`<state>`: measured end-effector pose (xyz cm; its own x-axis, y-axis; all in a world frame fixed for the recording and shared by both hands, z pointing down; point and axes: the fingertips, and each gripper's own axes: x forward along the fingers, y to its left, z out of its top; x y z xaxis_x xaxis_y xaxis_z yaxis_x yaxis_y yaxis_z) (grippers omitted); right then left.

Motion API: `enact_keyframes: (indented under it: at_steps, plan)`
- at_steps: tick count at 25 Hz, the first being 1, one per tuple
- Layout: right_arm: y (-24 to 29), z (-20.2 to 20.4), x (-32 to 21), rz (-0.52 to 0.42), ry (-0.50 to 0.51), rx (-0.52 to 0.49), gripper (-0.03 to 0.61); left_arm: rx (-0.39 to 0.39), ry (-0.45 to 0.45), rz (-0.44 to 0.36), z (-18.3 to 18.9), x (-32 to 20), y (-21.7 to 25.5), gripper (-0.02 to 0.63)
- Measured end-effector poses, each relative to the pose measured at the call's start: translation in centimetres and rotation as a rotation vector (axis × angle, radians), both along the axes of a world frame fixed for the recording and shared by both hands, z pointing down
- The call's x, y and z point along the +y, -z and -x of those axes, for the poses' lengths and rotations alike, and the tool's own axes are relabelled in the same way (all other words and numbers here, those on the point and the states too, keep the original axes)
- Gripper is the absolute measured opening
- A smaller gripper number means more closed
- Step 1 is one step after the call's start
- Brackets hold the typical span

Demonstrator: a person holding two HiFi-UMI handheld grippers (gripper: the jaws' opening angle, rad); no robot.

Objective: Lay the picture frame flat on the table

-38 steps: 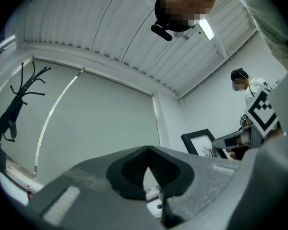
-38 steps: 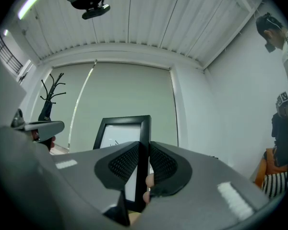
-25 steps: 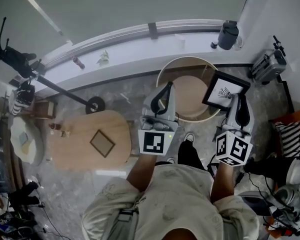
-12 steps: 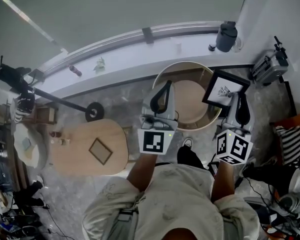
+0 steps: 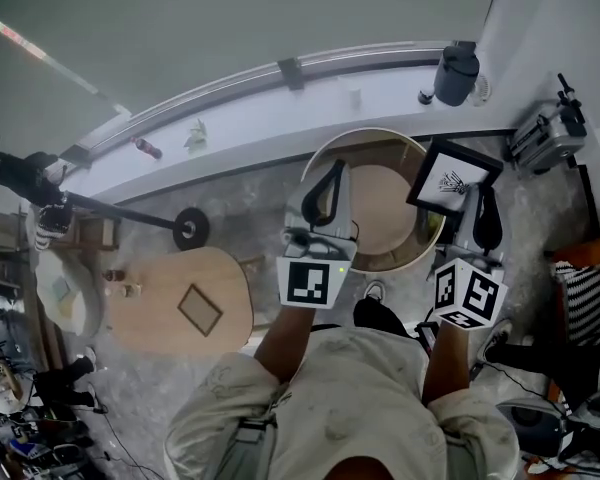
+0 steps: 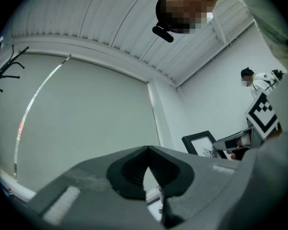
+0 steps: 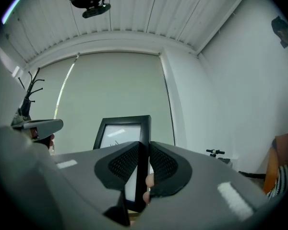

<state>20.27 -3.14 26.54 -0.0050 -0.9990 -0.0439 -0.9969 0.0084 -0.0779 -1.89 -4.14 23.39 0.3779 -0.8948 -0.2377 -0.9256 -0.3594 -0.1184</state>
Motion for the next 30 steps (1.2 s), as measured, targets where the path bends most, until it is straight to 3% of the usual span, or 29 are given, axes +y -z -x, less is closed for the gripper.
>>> enact_keyframes:
  at_steps: [16, 30]
  plan:
    - [-1.8, -4.7, -6.8, 0.018, 0.006, -0.028, 0.071, -0.028, 0.027, 0.006, -4.1, -6.3, -1.1, 0.003]
    - [-3.4, -1.9, -11.0, 0.056, -0.019, -0.004, 0.071, -0.023, 0.0, 0.042, -1.3, -11.3, -3.2, 0.003]
